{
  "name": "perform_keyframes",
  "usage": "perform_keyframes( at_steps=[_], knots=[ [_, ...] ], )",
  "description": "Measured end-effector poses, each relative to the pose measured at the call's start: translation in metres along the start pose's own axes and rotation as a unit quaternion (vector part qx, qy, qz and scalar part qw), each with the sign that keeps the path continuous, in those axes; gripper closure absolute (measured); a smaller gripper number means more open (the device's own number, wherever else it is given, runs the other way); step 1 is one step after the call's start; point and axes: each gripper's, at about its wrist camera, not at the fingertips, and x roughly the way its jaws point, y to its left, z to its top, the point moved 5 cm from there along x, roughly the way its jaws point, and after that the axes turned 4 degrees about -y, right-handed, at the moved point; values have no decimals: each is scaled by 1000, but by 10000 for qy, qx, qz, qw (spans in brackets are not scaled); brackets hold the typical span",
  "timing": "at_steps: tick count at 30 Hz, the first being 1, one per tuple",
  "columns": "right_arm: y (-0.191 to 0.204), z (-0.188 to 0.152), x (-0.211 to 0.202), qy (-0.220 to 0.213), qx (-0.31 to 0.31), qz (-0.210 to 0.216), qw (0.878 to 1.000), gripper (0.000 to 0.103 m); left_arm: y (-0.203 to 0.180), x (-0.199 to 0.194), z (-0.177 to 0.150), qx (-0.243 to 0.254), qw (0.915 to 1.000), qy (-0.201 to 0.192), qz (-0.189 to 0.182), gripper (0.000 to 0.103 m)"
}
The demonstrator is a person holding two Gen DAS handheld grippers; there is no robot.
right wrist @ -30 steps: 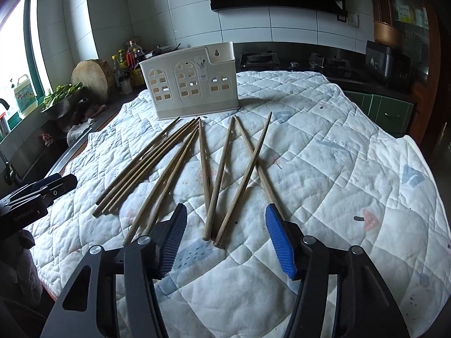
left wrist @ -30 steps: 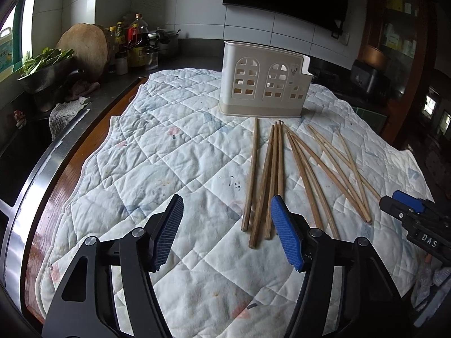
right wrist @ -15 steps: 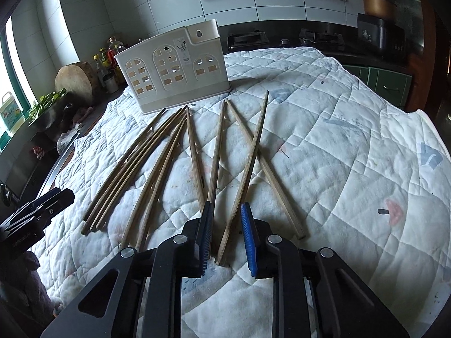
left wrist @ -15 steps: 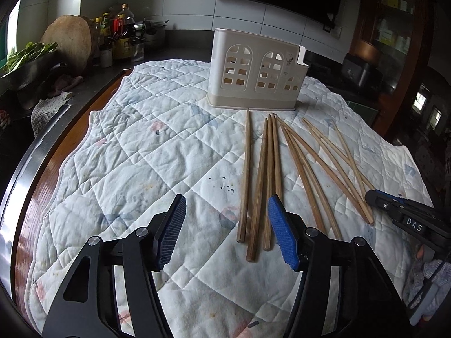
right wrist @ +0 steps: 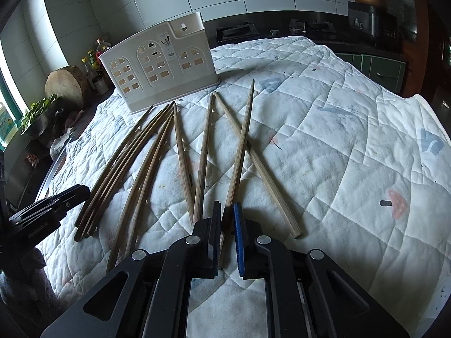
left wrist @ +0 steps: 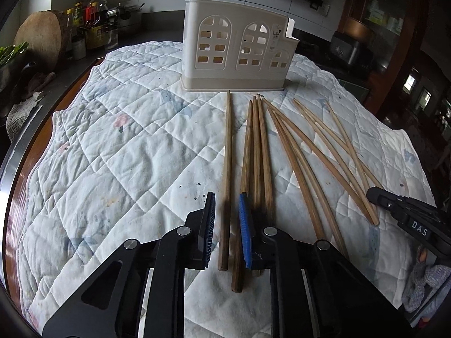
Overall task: Organize utensils
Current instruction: 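Lower the left tool and grasp a wooden chopstick while the right tool grasps another, then lift both held chopsticks and carry them toward the white holder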
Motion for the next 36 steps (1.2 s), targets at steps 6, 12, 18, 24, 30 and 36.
perform_keyframes(
  at_steps=[6,12,18,24,30,36],
  knots=[
    [1,-1,5,77,-11,-8,10000,92,5,15,0,-105,9997,233,48,93],
    [2,0,5,57,-64,-22,10000,93,5,18,1,-101,9995,288,67,93],
    [2,3,-8,-132,-136,-41,9998,96,8,17,3,-203,9994,269,52,96],
    [4,19,-34,-549,-381,-129,9977,96,7,0,11,-217,9997,101,10,97],
    [10,51,-61,-1024,-738,-152,9919,96,7,-30,28,-214,9993,-292,-32,98],
    [22,95,-78,-1377,-1199,-52,9832,96,10,-48,53,-228,9979,-595,-81,98]
  ],
)
